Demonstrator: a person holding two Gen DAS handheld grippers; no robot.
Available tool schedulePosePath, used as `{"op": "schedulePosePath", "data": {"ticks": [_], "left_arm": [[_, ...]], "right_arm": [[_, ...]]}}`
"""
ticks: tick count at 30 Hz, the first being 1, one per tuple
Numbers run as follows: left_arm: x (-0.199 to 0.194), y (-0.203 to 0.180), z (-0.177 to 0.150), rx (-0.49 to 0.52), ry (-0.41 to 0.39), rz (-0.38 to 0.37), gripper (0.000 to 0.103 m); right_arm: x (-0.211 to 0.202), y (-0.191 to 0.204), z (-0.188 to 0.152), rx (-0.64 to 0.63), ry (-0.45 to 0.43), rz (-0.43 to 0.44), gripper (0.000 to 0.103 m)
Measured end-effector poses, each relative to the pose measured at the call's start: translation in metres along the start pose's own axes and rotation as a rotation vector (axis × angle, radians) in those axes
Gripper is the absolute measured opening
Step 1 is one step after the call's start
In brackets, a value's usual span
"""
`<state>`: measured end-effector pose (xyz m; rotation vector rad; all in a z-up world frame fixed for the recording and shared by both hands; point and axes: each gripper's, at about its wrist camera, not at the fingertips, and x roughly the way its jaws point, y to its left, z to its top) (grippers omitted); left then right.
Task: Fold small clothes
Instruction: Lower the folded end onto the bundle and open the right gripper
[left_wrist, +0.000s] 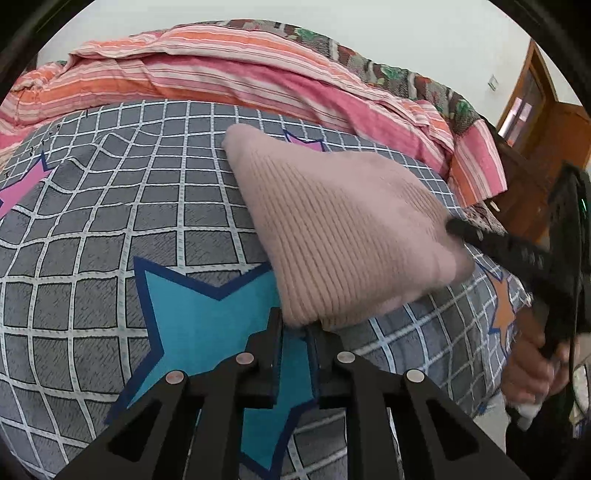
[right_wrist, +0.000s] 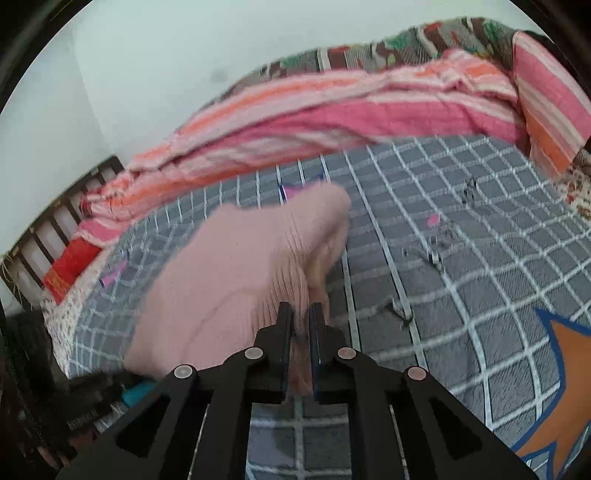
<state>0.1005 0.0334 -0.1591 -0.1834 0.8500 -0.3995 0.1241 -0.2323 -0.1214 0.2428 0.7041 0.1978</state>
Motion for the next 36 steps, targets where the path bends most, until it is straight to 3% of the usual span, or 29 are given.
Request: {"op": "schedulePosePath", "data": {"ticks": [3, 5, 7, 9, 13, 17, 21, 25, 29, 32, 34, 36], "left_arm": [[-0.007, 0.003, -0.002, -0.021, 0.008, -0.038, 0.015], [-0.015, 0.009, -0.004, -0.041, 0.004, -0.077, 0.025], [-0.025, 0.012, -0.005, -0.037, -0.019, -0.085, 0.043], [-0.035, 0.011, -0.006, -0.009, -0.049, -0.054, 0.044], [-0.04, 0.013, -0.002, -0.003, -0.077, -0.033, 0.045], [-0.029, 0.011, 0.012, -0.005, -0.078, -0.008, 0.045], [-0.017, 0.006, 0.031, -0.019, -0.072, 0.037, 0.045], [-0.005, 0.005, 0.048, -0.063, -0.067, 0.009, 0.046], [0.015, 0.0, 0.07, -0.043, -0.052, 0.076, 0.047], [0.032, -0.002, 0.082, -0.041, -0.042, 0.117, 0.052], [0.039, -0.003, 0.084, -0.033, -0.035, 0.142, 0.055], [0.047, -0.006, 0.083, -0.01, -0.028, 0.174, 0.061]], "right_arm": [[0.013, 0.003, 0.012, 0.009, 0.002, 0.004, 0.021], [0.029, 0.002, 0.018, 0.035, 0.031, 0.001, 0.021], [0.04, 0.003, 0.02, 0.057, 0.057, -0.007, 0.021], [0.038, 0.008, 0.021, 0.037, 0.04, -0.008, 0.015], [0.014, 0.002, 0.019, 0.029, -0.069, 0.046, 0.013], [0.038, -0.018, 0.003, 0.078, 0.013, -0.024, 0.013], [0.04, -0.023, 0.003, 0.086, 0.03, -0.022, 0.015], [0.028, -0.015, 0.021, 0.076, 0.007, -0.012, 0.018], [0.028, -0.007, 0.037, 0.057, -0.021, -0.019, 0.038], [0.038, -0.008, 0.044, 0.068, 0.001, 0.0, 0.038], [0.057, -0.007, 0.042, 0.028, 0.046, -0.074, 0.038], [0.074, -0.01, 0.035, 0.013, 0.09, -0.091, 0.04]]}}
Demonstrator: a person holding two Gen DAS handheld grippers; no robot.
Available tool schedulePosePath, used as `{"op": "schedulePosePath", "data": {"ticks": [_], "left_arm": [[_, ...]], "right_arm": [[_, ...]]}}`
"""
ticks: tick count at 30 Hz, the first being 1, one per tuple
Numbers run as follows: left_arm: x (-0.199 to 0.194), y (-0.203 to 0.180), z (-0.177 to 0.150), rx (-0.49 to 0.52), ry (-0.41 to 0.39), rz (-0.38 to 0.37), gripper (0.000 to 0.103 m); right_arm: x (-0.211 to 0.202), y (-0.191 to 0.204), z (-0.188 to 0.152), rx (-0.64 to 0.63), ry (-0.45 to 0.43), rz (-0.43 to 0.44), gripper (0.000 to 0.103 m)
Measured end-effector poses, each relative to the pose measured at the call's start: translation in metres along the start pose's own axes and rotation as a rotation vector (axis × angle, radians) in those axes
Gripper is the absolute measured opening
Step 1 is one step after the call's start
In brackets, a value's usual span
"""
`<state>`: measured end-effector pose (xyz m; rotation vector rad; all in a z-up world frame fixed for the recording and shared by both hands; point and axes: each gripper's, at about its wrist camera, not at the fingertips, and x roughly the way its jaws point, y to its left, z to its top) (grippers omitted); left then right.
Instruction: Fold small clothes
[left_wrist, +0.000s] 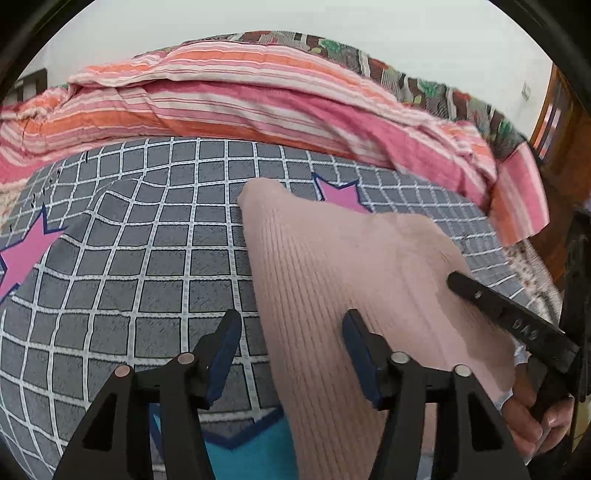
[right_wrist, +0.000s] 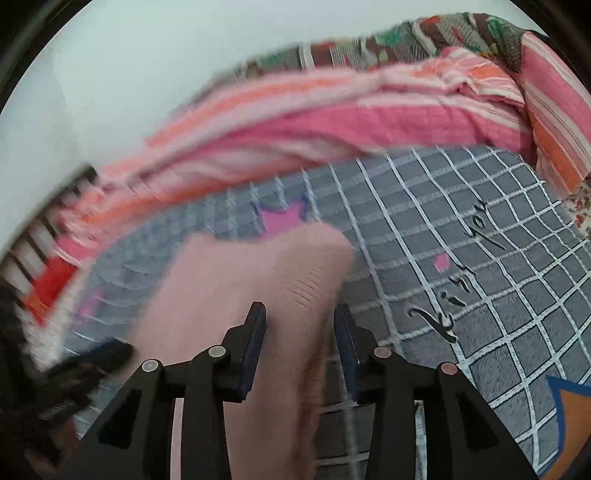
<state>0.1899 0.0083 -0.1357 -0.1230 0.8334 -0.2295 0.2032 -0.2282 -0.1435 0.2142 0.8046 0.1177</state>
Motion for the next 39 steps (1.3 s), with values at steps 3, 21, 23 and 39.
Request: {"op": "schedulePosePath", "data": {"ticks": [3, 21, 23, 39], "left_arm": [[0.01, -0.001, -0.005, -0.002, 0.006, 0.042, 0.068], [0.016, -0.016, -0.02, 0.072, -0.122, 0.157, 0.072], [0.017, -0.012, -0.019, 0.054, -0.115, 0.135, 0.072], [0.022, 0.02, 0.008, -0.042, -0.08, -0.049, 0.069]], "right_arm": [[0.018, -0.008, -0.01, -0.008, -0.008, -0.014, 0.062], [0.024, 0.003, -0.019, -0.076, -0.072, -0.079, 0.062], [0.024, 0.001, -0.019, -0.068, -0.069, -0.067, 0.062], [0.021, -0.006, -0.02, -0.048, -0.08, -0.024, 0.062]]}}
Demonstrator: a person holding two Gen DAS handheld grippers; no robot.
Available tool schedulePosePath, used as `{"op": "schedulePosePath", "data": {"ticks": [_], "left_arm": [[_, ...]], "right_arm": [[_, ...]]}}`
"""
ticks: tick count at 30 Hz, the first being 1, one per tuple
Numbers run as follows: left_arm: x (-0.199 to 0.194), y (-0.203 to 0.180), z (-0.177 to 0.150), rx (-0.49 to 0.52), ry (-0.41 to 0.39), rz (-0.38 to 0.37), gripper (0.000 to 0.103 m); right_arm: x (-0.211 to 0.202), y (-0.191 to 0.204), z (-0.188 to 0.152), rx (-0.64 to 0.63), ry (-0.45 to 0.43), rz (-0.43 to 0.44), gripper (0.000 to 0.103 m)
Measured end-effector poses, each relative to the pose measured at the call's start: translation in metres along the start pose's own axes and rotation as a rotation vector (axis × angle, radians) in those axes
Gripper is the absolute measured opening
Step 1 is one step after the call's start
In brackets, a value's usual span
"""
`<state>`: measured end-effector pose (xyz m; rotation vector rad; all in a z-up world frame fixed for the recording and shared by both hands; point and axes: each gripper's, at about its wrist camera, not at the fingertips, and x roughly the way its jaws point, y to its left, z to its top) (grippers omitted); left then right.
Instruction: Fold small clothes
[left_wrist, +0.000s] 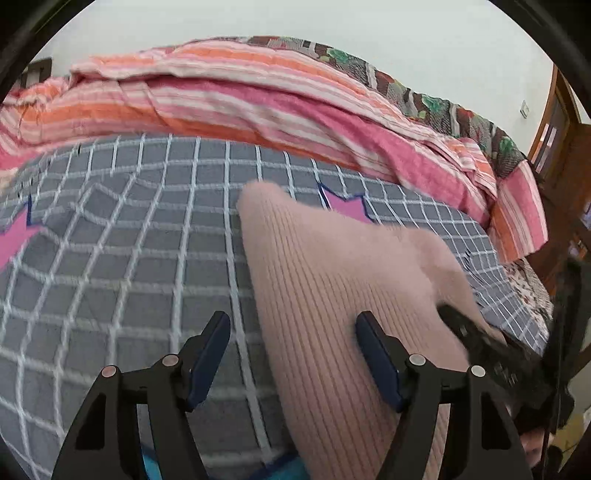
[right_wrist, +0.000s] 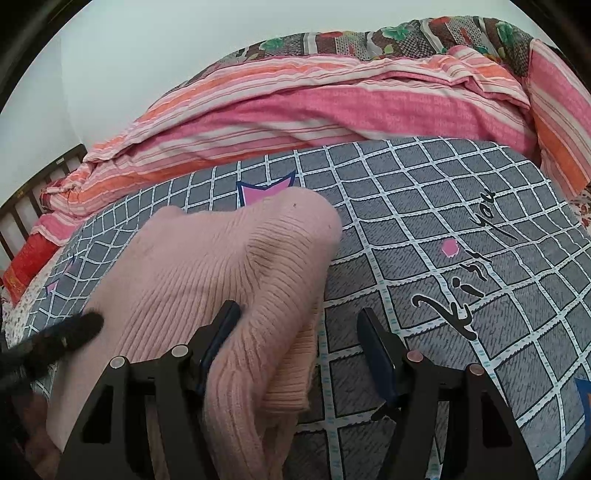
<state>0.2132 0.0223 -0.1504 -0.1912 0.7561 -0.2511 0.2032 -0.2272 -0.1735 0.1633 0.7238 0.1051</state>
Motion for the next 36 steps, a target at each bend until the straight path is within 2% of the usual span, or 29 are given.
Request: {"op": "schedulePosePath", "data": {"ticks": [2, 7, 9, 15, 18, 20, 26, 31, 36], "left_arm": [[0.007, -0.001, 0.01, 0.02, -0.014, 0.027, 0.068], [0.034, 0.006, 0.027, 0.014, 0.009, 0.023, 0.067], [0.046, 0.012, 0.033, 0.006, 0.007, 0.062, 0.066], [0.069, 0.033, 0.049, -0.103, 0.006, 0.116, 0.065], [0.074, 0.035, 0.047, -0.118, -0.007, 0.122, 0.065], [0.074, 0.036, 0.045, -0.127, -0.009, 0.114, 0.066], [0.07, 0.042, 0.04, -0.144, -0.014, 0.063, 0.067], [0.066, 0.039, 0.038, -0.13, -0.019, 0.03, 0.067], [0.053, 0.03, 0.031, -0.094, -0.022, 0.03, 0.067]], "right_arm": [[0.0, 0.0, 0.0, 0.003, -0.003, 0.004, 0.062], [-0.002, 0.0, -0.003, 0.005, -0.019, 0.004, 0.063], [-0.004, 0.002, -0.004, -0.002, -0.03, -0.003, 0.063], [-0.006, 0.005, -0.005, -0.015, -0.052, -0.024, 0.063], [-0.007, 0.005, -0.004, -0.013, -0.061, -0.024, 0.064], [-0.01, 0.002, -0.005, -0.001, -0.074, -0.009, 0.064], [-0.01, -0.022, -0.004, 0.111, -0.067, 0.136, 0.064], [-0.015, -0.016, -0.004, 0.091, -0.115, 0.112, 0.063], [-0.023, -0.014, -0.006, 0.089, -0.17, 0.065, 0.051]]}}
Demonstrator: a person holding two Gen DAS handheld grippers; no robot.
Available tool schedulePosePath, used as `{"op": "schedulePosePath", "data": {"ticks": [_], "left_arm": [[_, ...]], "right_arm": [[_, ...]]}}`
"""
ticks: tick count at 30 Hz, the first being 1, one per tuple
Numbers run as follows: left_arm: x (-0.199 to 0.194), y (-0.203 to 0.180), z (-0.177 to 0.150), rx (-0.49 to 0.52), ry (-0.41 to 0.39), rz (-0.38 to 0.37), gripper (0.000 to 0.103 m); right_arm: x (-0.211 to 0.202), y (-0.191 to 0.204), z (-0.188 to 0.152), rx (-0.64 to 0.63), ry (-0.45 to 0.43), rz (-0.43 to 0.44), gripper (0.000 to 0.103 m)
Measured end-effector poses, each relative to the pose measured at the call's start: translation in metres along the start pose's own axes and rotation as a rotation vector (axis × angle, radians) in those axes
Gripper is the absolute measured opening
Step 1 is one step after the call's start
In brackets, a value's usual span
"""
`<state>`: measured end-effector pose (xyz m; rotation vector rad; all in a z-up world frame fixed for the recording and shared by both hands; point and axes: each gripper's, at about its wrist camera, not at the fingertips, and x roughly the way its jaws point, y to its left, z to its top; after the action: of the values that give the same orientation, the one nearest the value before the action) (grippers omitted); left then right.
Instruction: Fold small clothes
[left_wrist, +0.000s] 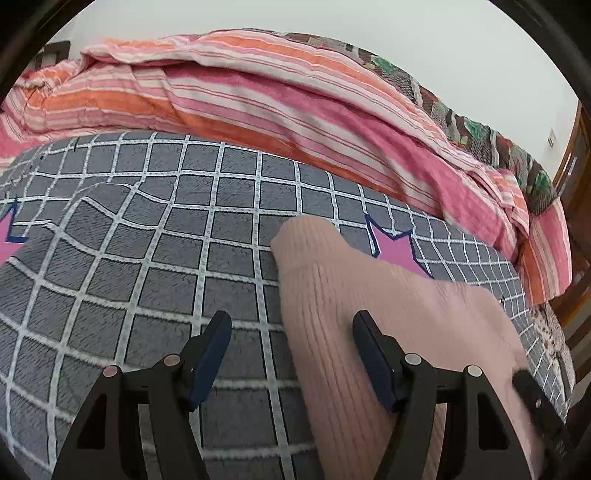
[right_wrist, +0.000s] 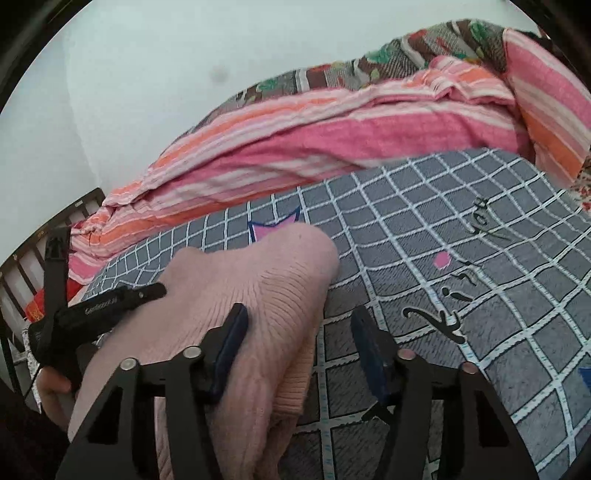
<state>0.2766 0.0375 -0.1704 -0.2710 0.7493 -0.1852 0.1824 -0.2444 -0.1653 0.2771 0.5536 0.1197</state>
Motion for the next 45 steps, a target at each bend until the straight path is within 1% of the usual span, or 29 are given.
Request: {"op": "schedulePosePath", "data": {"ticks": [1, 3, 5, 6, 8, 9, 15, 19, 25, 27, 34, 45], "left_arm": [[-0.002, -0.003, -0.001, 0.005, 0.005, -0.005, 0.067], [-0.008, -0.008, -0.003, 0.014, 0.013, -0.018, 0.067], [-0.016, -0.012, -0.008, 0.034, 0.004, -0.006, 0.067], [-0.019, -0.012, -0.01, 0.037, -0.001, -0.001, 0.067], [-0.027, -0.013, -0.014, 0.035, -0.009, -0.004, 0.067], [-0.03, -0.013, -0.016, 0.035, -0.007, -0.004, 0.067], [-0.048, -0.017, -0.028, 0.043, 0.012, -0.017, 0.067], [-0.056, -0.02, -0.037, 0.048, 0.028, -0.009, 0.067], [-0.067, -0.016, -0.048, 0.026, 0.055, -0.046, 0.067], [-0.07, -0.017, -0.052, 0.03, 0.052, -0.047, 0.067], [-0.079, -0.025, -0.06, 0.081, 0.04, -0.021, 0.067], [-0.084, -0.031, -0.065, 0.111, 0.048, -0.023, 0.068]], "right_arm": [[0.0, -0.002, 0.001, 0.006, -0.006, -0.008, 0.048], [0.0, -0.006, 0.001, 0.028, -0.005, -0.014, 0.036], [0.003, -0.01, 0.002, 0.05, 0.008, -0.024, 0.027], [0.005, -0.01, 0.002, 0.047, 0.016, -0.018, 0.024], [0.005, -0.006, 0.002, 0.029, 0.015, -0.03, 0.021], [0.005, -0.004, 0.002, 0.016, 0.013, -0.032, 0.018], [0.006, -0.004, 0.0, 0.021, 0.026, -0.038, 0.017], [0.007, -0.005, 0.001, 0.02, 0.031, -0.035, 0.017], [0.007, -0.004, 0.001, 0.025, 0.035, -0.042, 0.018], [0.007, -0.003, 0.0, 0.019, 0.034, -0.046, 0.02], [0.007, -0.004, 0.0, 0.022, 0.034, -0.052, 0.02], [0.008, -0.009, 0.001, 0.049, 0.042, -0.043, 0.02]]}}
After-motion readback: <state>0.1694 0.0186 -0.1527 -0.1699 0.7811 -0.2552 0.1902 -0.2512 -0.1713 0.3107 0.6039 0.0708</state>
